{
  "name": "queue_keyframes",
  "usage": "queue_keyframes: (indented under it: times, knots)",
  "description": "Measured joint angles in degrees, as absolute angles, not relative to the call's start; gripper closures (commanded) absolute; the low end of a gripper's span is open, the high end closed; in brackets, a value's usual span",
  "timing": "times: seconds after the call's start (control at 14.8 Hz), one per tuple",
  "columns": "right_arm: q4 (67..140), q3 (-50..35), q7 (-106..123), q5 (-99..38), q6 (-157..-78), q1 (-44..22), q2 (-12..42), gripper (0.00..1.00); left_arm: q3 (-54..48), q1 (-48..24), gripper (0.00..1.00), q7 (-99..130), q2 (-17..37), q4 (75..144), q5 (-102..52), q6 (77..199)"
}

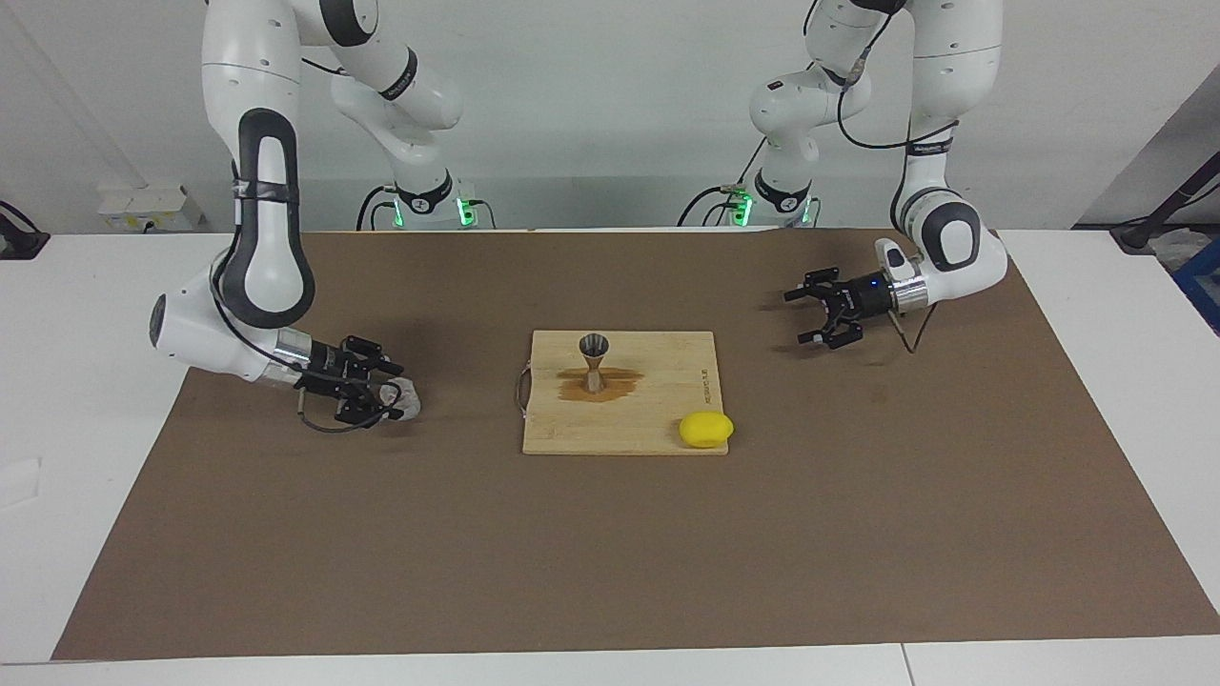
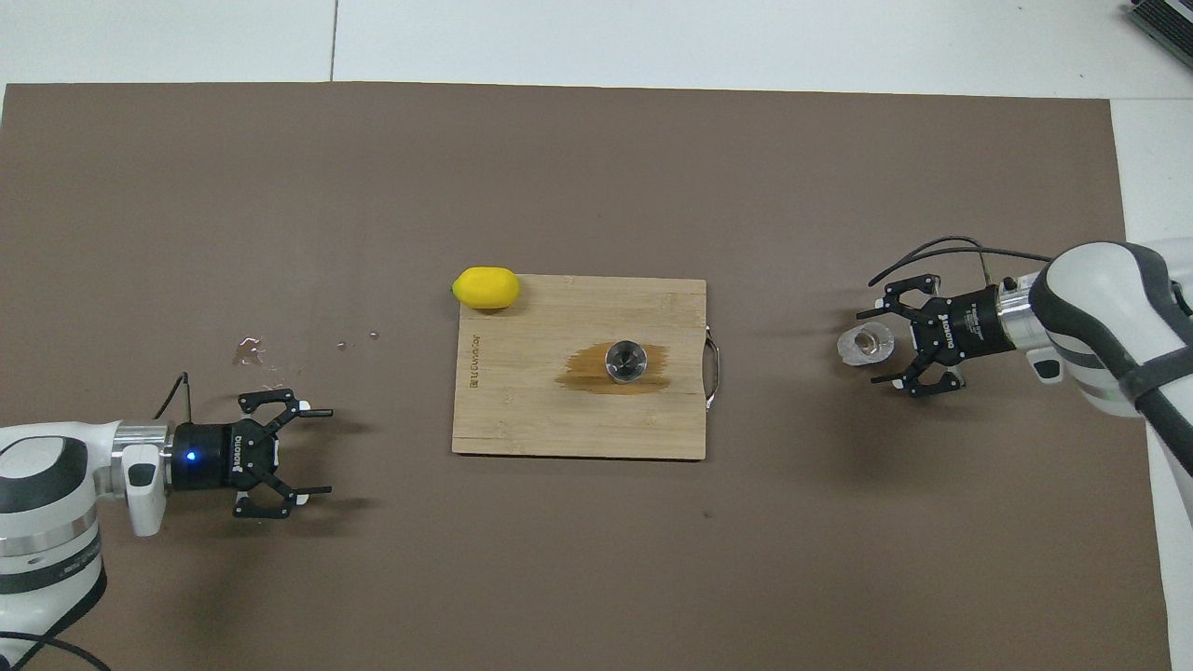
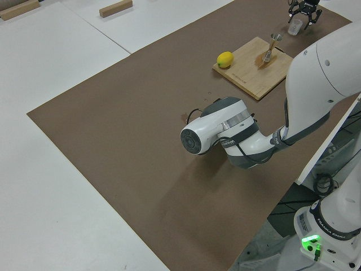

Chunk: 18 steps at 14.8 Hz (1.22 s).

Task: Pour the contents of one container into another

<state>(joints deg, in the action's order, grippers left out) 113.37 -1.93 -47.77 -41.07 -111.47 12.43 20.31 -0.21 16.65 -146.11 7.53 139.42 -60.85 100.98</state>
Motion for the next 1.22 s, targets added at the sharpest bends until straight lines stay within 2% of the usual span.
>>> queue_keyframes:
  times: [0.2,0.34,0.47,0.61,0.68,0.74,0.95,1.22]
  knots:
    - [113.5,-1.9,-47.8,-41.1,-112.6,12.3,20.3,0.13,-0.2,18.9,0.00,-141.6,6.5,134.2,-53.1,98.3]
    - [113.7,-1.9,-47.8,-41.1,-112.9,12.0,20.3,0.20,0.0,21.2,0.00,-136.8,4.3,129.2,-45.3,95.7]
    - [113.8,-1.9,-47.7,-41.1,-112.9,11.9,20.3,0.43,0.1,23.7,0.00,-133.6,2.1,124.4,-38.1,92.6]
    - [113.8,-1.9,-47.7,-41.1,-113.0,11.8,20.3,0.78,0.2,24.7,0.00,-132.3,1.2,119.9,-32.7,91.0]
    - [113.7,-1.9,-47.7,-41.1,-113.1,11.8,20.3,0.90,0.2,24.8,0.00,-131.8,1.2,117.8,-30.8,90.8]
    - [113.6,-1.9,-47.7,-41.1,-113.1,11.8,20.3,0.94,0.0,24.7,0.00,-130.7,1.3,115.7,-29.1,90.2]
    - [113.3,-1.9,-48.1,-41.2,-113.2,11.3,19.7,0.95,-0.9,23.9,0.00,-122.6,1.2,109.7,-24.5,86.1]
    - [113.0,-2.0,-52.2,-41.2,-113.2,8.4,16.3,0.95,-1.4,17.4,0.00,-106.3,-0.1,104.3,-21.1,83.9]
